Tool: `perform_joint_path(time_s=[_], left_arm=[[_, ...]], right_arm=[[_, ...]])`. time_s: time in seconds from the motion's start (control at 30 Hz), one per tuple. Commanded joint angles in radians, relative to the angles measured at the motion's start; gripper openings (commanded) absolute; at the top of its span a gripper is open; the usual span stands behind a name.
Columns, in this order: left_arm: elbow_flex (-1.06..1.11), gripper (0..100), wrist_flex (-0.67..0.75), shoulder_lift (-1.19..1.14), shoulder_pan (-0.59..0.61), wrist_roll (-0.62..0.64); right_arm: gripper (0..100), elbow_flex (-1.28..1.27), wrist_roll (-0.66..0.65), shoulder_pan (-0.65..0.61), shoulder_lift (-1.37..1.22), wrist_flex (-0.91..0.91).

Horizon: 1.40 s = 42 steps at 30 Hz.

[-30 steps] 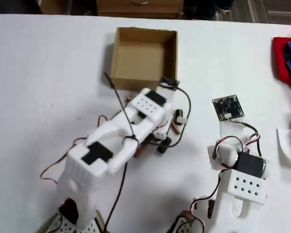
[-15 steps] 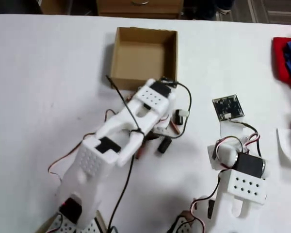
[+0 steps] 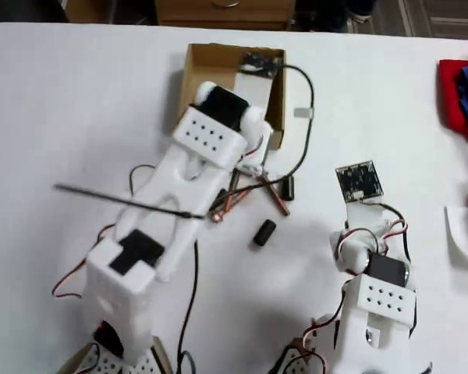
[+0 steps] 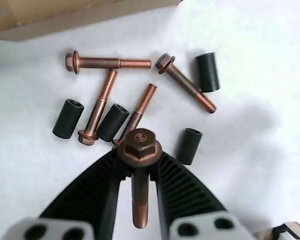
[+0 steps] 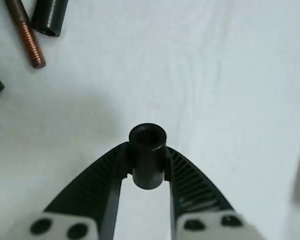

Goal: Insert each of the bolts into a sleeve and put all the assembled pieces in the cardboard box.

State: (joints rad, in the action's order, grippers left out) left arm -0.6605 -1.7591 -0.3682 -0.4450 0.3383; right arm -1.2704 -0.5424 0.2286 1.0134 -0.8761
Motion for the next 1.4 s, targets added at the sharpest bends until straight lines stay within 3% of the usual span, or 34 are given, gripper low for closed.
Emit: perform_joint_path(time_s=[0.0, 0.13, 0.3, 0.43, 0.57, 0.63, 0.8, 1.0, 1.17, 1.37], left_arm=[[-0.05, 2, -0.005, 0.137, 0.003, 0.002], [-0.048, 2, -0.003, 0.189, 0.005, 0.002], [0.022, 2, -0.005, 0.255, 0.011, 0.002], [0.189, 2, 0.037, 0.382, 0.008, 0.015], [0.45, 2, 0.219, 0.594, 0.015, 0.06], [0.604, 2, 0.342, 0.706, 0.018, 0.112], [0.987, 2, 0.666, 0.931, 0.034, 0.23], [1.279, 2, 0.985, 1.092, 0.034, 0.232], [1.382, 2, 1.128, 1.183, 0.029, 0.017], [1.382, 2, 1.329, 1.168, 0.025, -0.014]], right_arm=[[2.3, 0.002, 0.006, -0.085, 0.004, 0.113], [2.3, 0.0, 0.006, -0.185, 0.004, 0.154], [2.3, 0.0, 0.008, -0.193, 0.004, 0.153], [2.3, 0.017, 0.196, -0.193, 0.012, 0.153], [2.3, 0.029, 0.483, -0.211, 0.087, 0.159], [2.3, 0.025, 0.549, -0.229, 0.14, 0.159], [2.4, -0.051, 0.551, -0.269, 0.297, 0.171], [2.3, -0.23, 0.552, -0.259, 0.588, 0.298], [2.3, -0.393, 0.555, -0.274, 0.802, 0.337], [2.3, -0.407, 0.555, -0.426, 0.759, 0.409]])
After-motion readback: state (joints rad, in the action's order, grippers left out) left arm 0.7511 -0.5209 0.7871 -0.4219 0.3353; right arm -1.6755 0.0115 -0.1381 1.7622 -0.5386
